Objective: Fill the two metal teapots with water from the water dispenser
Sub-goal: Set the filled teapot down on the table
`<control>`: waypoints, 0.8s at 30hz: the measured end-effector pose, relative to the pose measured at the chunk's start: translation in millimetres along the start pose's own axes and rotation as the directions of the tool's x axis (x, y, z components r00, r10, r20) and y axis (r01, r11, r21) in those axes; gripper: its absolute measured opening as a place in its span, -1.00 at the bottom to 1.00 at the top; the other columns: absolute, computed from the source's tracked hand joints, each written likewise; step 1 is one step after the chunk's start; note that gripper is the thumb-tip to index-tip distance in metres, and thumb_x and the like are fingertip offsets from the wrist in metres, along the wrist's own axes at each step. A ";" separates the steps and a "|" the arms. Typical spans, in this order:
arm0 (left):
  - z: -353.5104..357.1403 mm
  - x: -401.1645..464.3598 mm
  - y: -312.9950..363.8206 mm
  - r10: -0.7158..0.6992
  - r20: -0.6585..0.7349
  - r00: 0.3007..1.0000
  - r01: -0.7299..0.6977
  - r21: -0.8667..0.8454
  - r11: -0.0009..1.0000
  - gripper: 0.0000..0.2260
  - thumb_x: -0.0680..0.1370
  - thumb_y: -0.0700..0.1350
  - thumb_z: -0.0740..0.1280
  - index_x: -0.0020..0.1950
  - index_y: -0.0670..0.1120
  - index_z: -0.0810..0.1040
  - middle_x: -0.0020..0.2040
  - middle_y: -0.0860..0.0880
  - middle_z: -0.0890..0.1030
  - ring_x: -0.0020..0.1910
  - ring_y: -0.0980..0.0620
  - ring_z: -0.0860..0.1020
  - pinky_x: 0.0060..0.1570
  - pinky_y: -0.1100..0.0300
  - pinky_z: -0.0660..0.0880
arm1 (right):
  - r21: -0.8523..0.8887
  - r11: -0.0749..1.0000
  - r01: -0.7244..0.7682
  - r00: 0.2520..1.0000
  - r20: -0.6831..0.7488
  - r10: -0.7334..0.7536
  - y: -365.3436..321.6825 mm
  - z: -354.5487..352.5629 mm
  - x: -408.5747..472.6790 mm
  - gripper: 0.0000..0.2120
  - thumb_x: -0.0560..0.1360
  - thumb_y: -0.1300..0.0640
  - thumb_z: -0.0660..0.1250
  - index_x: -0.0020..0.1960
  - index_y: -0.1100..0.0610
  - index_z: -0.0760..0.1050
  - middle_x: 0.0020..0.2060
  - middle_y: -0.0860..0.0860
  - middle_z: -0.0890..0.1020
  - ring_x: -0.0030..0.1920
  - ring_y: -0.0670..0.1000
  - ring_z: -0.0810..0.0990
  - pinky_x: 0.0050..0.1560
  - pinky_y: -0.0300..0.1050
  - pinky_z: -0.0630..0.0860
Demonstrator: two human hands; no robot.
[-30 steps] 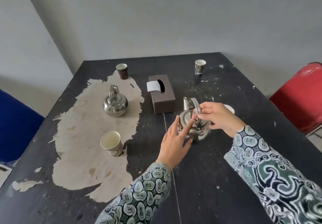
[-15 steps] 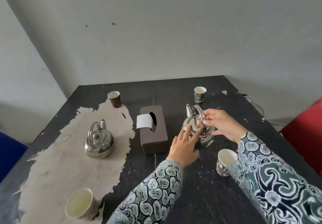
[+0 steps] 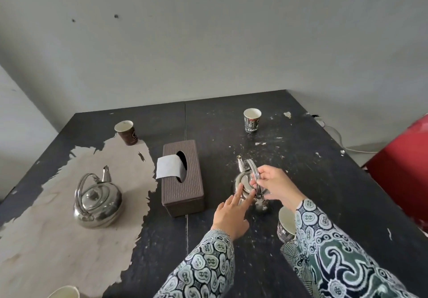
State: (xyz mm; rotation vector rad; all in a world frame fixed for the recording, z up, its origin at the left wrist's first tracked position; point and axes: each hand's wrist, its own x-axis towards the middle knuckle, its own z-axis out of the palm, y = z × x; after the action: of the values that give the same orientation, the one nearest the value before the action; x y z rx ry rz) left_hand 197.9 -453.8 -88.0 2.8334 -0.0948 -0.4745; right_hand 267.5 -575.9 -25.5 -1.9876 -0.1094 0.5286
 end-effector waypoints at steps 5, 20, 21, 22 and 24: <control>-2.4 5.9 -2.6 -0.002 0.010 1.000 0.002 0.052 0.999 -0.28 0.55 -0.19 0.17 0.50 0.19 -0.22 0.55 0.02 -0.28 0.52 -0.05 0.05 0.47 -0.02 0.12 | -0.201 0.970 0.139 0.980 -0.115 -0.164 9.3 2.4 5.0 -0.73 0.51 0.23 0.22 0.20 0.13 0.41 0.12 0.07 0.57 0.11 0.05 0.52 0.05 -0.09 0.40; -33.5 75.0 -0.8 -0.047 0.089 0.995 0.030 0.182 0.983 -0.21 0.54 -0.21 0.19 0.45 0.27 -0.32 0.51 0.11 -0.36 0.28 -0.13 0.48 0.25 -0.05 0.36 | -0.778 0.627 -0.043 0.998 -0.063 -0.010 58.0 11.3 15.8 -0.42 0.57 -0.02 0.08 0.48 -0.08 -0.14 0.52 -0.07 -0.05 0.51 0.04 -0.12 0.27 0.51 -0.31; -37.5 77.6 -1.6 -0.039 0.093 0.995 0.020 0.196 0.980 -0.20 0.54 -0.20 0.20 0.44 0.27 -0.33 0.51 0.11 -0.36 0.27 -0.14 0.49 0.23 -0.05 0.37 | -0.781 0.621 -0.060 0.996 -0.083 -0.009 56.0 13.6 18.3 -0.42 0.57 -0.03 0.08 0.48 -0.07 -0.13 0.53 -0.06 -0.06 0.51 0.04 -0.13 0.25 0.52 -0.33; -40.7 81.7 -3.0 -0.029 0.097 0.995 0.008 0.214 0.977 -0.20 0.54 -0.18 0.21 0.44 0.27 -0.33 0.51 0.11 -0.36 0.27 -0.15 0.49 0.21 -0.04 0.38 | -0.784 0.617 -0.070 0.995 -0.102 -0.017 55.4 15.9 21.9 -0.42 0.56 -0.04 0.07 0.48 -0.06 -0.13 0.53 -0.04 -0.07 0.51 0.04 -0.13 0.23 0.52 -0.35; -44.0 91.5 -5.7 -0.017 0.103 0.994 -0.009 0.240 0.971 -0.20 0.54 -0.14 0.24 0.45 0.27 -0.33 0.52 0.10 -0.35 0.26 -0.16 0.50 0.19 -0.04 0.39 | -0.788 0.609 -0.089 0.992 -0.124 -0.015 55.3 19.7 30.0 -0.43 0.56 -0.05 0.06 0.48 -0.05 -0.12 0.53 -0.01 -0.09 0.51 0.04 -0.14 0.19 0.53 -0.39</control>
State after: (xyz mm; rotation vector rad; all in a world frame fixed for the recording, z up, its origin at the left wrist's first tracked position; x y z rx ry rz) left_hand 298.9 -447.1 -77.9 3.0439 -0.1784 -0.6539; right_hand 278.0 -576.2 -90.5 -2.9131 -0.2682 0.4114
